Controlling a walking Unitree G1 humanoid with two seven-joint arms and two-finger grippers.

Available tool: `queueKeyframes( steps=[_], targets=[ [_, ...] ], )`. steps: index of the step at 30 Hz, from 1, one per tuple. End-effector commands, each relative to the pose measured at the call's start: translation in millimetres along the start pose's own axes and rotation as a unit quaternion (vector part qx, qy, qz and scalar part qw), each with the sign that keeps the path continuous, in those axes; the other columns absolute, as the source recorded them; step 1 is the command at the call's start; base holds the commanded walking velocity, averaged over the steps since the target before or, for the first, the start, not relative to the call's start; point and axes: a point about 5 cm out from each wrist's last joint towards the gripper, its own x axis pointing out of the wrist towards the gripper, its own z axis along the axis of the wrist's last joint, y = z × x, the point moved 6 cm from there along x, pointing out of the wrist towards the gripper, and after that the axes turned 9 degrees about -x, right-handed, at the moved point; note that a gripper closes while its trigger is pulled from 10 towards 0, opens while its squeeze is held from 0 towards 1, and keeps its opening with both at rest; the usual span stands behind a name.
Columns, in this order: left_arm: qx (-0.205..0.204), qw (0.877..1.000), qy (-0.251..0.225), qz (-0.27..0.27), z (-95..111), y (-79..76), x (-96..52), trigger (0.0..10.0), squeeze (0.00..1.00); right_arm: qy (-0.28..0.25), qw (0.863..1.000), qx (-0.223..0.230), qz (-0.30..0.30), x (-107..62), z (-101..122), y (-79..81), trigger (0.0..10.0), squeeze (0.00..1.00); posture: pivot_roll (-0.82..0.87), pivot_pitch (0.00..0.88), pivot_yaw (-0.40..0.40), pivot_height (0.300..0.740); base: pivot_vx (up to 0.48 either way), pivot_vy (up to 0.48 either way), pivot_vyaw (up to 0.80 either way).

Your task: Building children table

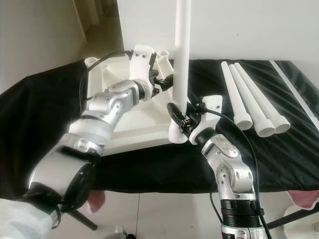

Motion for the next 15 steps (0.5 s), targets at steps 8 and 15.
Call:
queueKeyframes(
  steps=[8, 15],
  targets=[
    [0.016, 0.990, -0.035, -0.133, 29.5, -56.4, -1.4, 10.0, 0.00, 0.032, 0.999, 0.000, -0.006, 9.0, -15.7, 0.5, 10.0, 0.00, 0.03, 0.000, 0.006, 0.740, 0.000, 0.000, 0.00],
    [0.015, 0.988, -0.052, -0.146, 41.1, -67.5, -2.4, 10.0, 0.00, 0.022, 1.000, -0.010, 0.000, 14.7, -10.6, 0.1, 10.0, 0.00, 0.03, 0.000, 0.004, 0.740, 0.000, 0.000, 0.00]
  ],
)
